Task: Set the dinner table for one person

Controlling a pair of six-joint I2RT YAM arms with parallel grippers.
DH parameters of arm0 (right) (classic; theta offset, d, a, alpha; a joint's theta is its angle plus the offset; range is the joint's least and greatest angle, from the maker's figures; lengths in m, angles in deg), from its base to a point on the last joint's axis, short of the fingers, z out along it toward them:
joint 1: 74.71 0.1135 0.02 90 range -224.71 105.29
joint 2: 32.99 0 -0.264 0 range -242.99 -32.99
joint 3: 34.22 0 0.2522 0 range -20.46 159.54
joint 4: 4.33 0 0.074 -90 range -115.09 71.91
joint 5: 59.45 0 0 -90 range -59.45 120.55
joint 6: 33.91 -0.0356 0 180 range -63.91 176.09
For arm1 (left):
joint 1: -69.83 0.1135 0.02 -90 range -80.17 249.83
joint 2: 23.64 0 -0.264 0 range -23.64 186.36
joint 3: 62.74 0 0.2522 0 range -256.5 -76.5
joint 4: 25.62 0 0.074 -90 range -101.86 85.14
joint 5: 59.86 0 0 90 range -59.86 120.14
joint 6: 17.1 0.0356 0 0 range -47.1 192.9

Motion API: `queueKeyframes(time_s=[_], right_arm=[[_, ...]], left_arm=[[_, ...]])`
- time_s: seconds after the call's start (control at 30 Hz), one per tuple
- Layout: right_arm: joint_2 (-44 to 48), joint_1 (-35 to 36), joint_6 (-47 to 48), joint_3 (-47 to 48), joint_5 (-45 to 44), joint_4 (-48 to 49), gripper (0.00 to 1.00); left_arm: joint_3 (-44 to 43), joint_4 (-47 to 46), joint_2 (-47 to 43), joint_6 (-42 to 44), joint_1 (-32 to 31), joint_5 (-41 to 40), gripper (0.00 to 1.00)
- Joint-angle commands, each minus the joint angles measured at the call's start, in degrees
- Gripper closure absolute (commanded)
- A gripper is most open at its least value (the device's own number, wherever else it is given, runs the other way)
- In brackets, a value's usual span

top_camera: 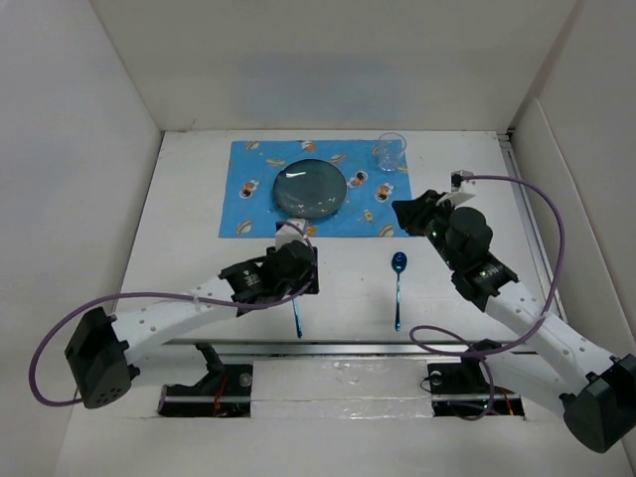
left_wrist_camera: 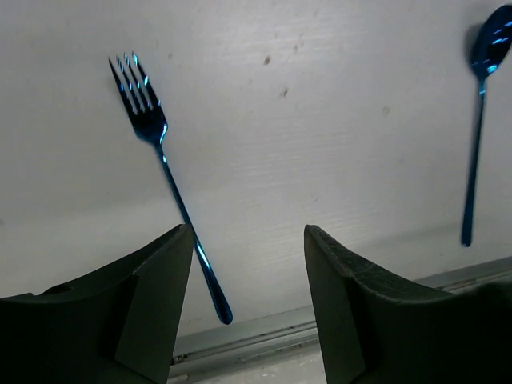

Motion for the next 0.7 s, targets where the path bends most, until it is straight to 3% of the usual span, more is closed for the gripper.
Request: queueKeyframes(time_s=[0.0, 0.13, 0.4, 0.67], right_arm=[[0.69, -1.03, 3.88, -1.99, -2.17, -3.12, 0.72], [2.88, -2.45, 4.23, -4.98, 0.64, -0.84, 0.72], [3.07, -4.47, 5.81, -3.67, 3.18, -3.99, 0.71], [2.45, -4.47, 5.91, -3.75, 2.41, -3.83, 0.70]], left_arm=[[5.30, 1.42, 2.24, -14.24, -2.73, -7.40, 0.46], [9.62, -3.77, 2.85, -17.94, -2.74, -7.85, 0.52], [11.56, -8.95, 14.09, -18.56, -2.74, -9.78, 0.62], [10.50, -8.35, 18.15, -18.04, -0.64, -12.95, 0.77]])
